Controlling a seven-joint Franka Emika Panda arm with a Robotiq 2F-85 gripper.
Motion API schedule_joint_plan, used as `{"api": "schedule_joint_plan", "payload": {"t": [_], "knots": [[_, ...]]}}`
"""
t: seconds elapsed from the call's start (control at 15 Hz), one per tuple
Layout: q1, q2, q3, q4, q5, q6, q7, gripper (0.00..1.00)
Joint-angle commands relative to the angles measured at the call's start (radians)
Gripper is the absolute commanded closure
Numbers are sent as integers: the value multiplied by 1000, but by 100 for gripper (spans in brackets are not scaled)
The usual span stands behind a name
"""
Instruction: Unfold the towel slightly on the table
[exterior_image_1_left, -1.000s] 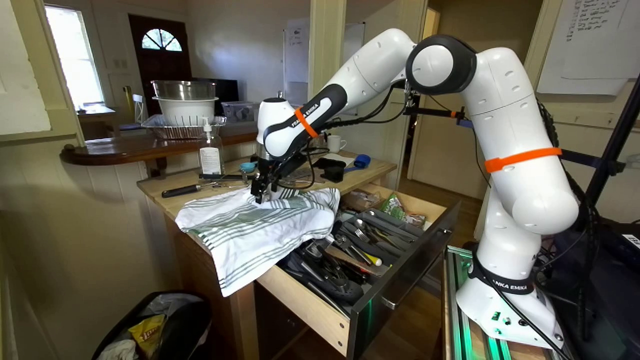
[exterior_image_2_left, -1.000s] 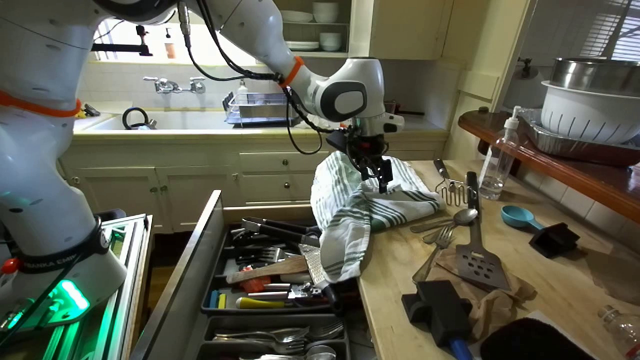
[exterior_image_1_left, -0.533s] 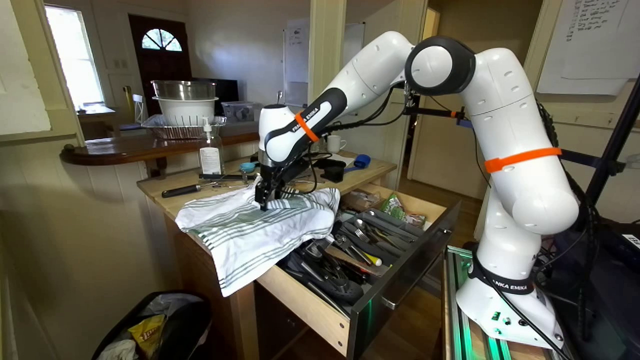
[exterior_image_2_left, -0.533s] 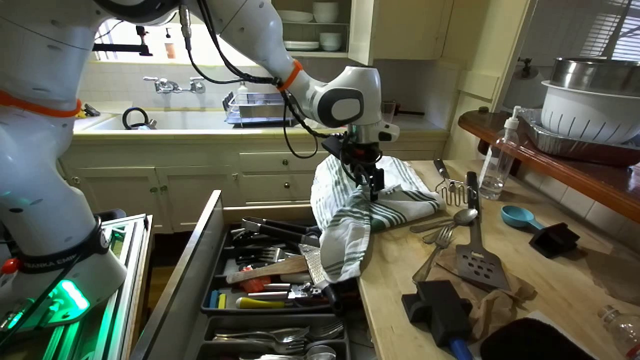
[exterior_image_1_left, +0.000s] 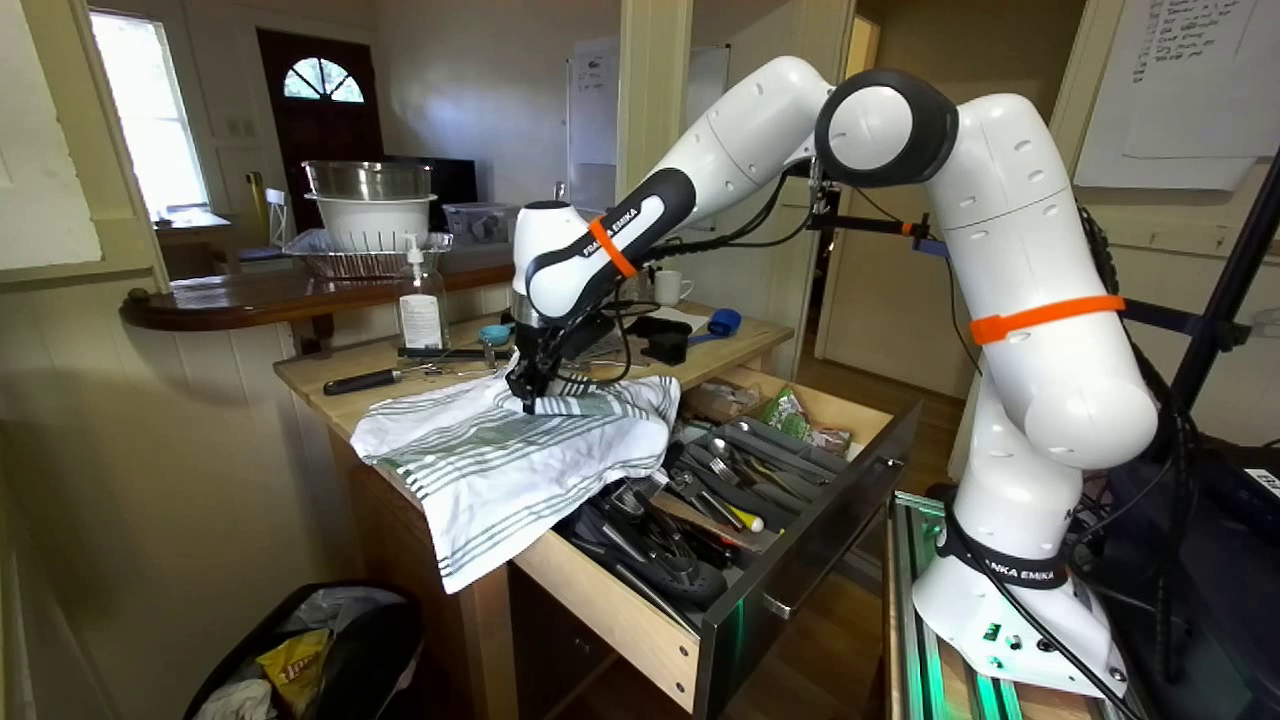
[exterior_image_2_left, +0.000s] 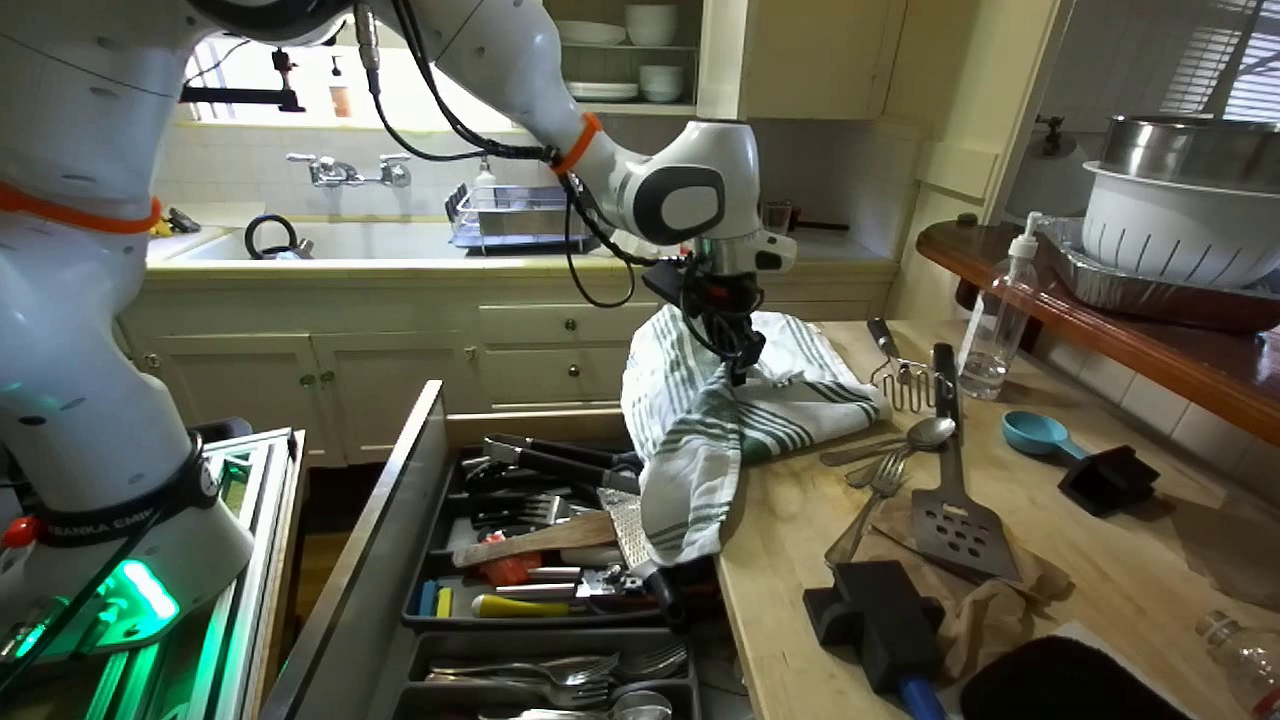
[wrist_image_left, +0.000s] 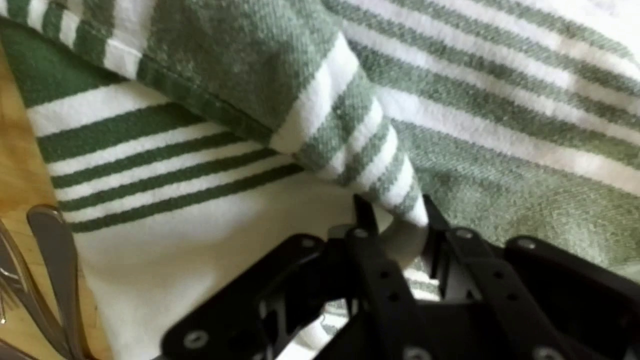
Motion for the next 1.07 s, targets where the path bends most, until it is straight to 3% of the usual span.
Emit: {"api": "schedule_joint_plan", "payload": {"t": [0.0, 0.27, 0.53, 0.6, 0.73, 0.93, 1.0], "knots": [[-15, -36, 1, -8, 20, 20, -17, 100], [-42, -71, -23, -25, 9, 36, -25, 99], [-15, -97, -174, -28, -229, 41, 52, 99], [-36, -69, -115, 9, -142, 5, 13, 95], [-42, -79, -155, 8, -195, 12, 18, 95], [-37, -80, -159, 7, -205, 13, 21, 99], [-11, -50, -216, 34, -291, 37, 109, 99]]}}
